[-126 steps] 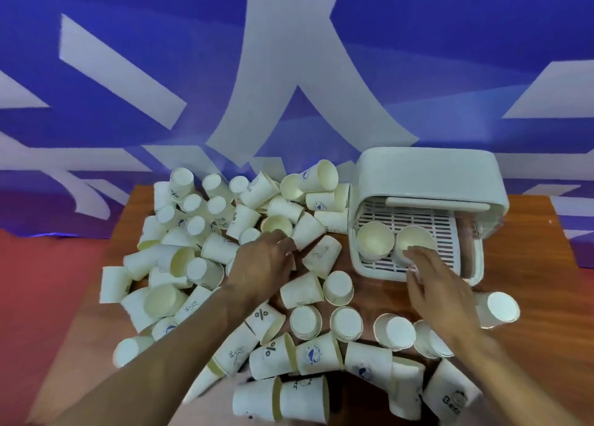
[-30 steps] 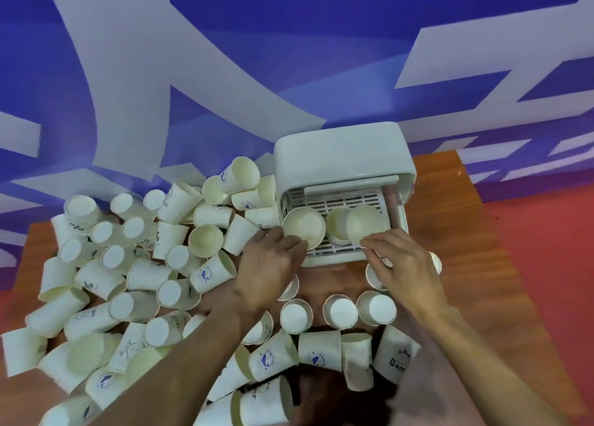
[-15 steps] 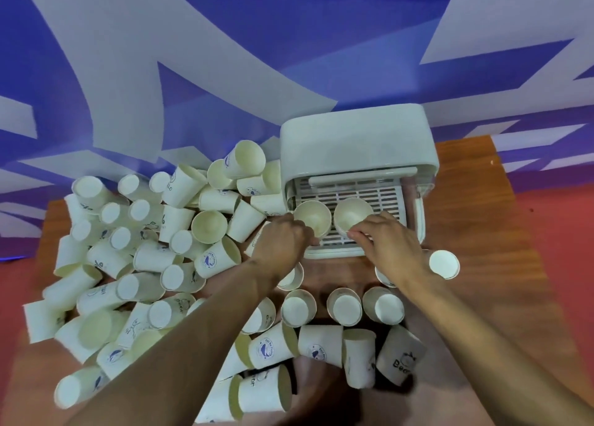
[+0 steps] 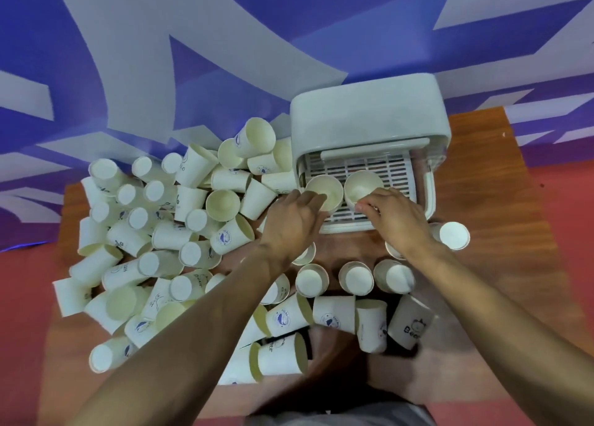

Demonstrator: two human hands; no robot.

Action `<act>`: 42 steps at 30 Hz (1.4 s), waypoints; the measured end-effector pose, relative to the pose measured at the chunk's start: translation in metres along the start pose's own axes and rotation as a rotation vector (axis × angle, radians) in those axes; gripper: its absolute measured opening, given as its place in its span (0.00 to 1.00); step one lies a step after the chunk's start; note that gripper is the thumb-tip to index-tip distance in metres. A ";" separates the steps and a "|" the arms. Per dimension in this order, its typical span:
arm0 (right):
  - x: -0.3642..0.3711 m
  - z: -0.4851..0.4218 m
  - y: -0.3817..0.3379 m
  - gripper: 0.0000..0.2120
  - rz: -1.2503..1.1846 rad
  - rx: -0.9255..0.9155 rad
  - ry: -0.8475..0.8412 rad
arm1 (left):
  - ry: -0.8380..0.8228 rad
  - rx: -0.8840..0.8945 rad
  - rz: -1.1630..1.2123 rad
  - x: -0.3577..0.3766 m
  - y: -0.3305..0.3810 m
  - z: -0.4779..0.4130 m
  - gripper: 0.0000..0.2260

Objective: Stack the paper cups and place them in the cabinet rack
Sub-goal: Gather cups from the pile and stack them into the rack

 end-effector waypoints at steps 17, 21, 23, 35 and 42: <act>0.071 0.089 -0.084 0.25 0.302 -0.368 -0.183 | -0.290 -0.063 0.035 -0.009 -0.036 0.153 0.16; 0.082 0.089 -0.088 0.26 0.371 -0.333 -0.246 | -0.436 -0.015 -0.018 0.000 -0.035 0.161 0.24; 0.084 0.090 -0.090 0.24 0.393 -0.304 -0.259 | -0.465 0.008 -0.015 0.003 -0.035 0.161 0.25; 0.027 0.097 -0.134 0.26 0.286 -0.223 -0.031 | -0.025 -0.113 0.290 -0.042 -0.080 0.177 0.24; 0.015 0.067 -0.151 0.25 0.177 -0.144 0.168 | -0.076 -0.348 0.249 -0.046 -0.108 0.167 0.22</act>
Point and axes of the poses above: each hand's wrist, its own z-axis away from the middle knuckle, its own x-axis out of the palm, y = z × x, the point moved 1 cm from there along -z, towards the middle knuckle, and after that the axes turned 5 degrees about x, right-handed, at the moved point
